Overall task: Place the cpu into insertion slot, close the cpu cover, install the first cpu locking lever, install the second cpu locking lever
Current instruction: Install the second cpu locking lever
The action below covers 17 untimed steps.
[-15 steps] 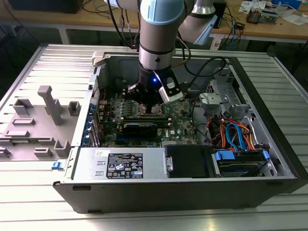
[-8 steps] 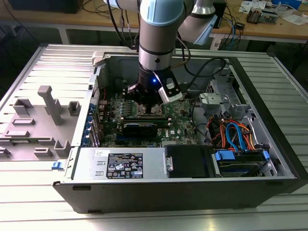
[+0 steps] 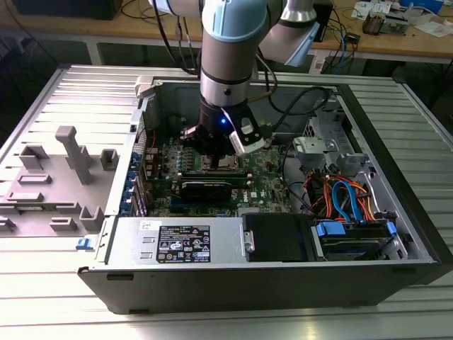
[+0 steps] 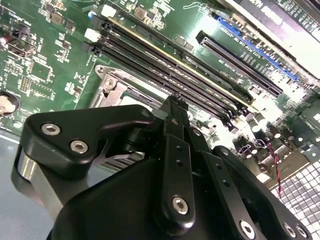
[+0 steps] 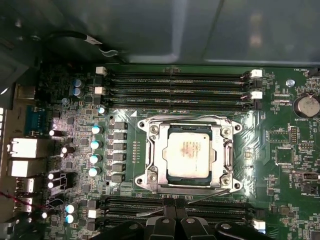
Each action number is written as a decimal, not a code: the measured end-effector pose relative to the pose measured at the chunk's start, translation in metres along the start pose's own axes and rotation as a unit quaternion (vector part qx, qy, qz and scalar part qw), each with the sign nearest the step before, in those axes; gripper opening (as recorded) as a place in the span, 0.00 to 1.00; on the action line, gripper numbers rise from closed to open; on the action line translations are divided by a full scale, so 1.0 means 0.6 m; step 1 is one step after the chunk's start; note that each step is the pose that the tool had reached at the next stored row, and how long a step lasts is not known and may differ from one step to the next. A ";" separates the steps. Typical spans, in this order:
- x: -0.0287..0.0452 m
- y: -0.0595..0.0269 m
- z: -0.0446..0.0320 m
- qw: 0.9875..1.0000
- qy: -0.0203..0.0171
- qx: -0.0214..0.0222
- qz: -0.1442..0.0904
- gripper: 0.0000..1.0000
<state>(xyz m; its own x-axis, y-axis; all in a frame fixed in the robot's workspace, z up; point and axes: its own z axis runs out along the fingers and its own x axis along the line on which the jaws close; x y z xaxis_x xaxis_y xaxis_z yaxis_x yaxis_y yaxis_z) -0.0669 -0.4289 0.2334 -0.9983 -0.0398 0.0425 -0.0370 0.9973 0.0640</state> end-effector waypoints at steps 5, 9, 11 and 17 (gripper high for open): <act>0.011 -0.003 0.001 1.000 0.001 -0.011 -0.004 0.11; 0.013 -0.011 0.003 1.000 0.003 -0.012 -0.005 0.11; 0.015 -0.012 0.003 1.000 0.003 -0.013 -0.005 0.11; 0.026 -0.012 0.010 1.000 0.003 -0.022 -0.010 0.11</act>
<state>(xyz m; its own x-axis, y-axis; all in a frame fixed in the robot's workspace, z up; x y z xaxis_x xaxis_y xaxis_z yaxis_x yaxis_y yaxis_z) -0.0824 -0.4363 0.2278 -0.9971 -0.0594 0.0472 -0.0540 0.9927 0.1080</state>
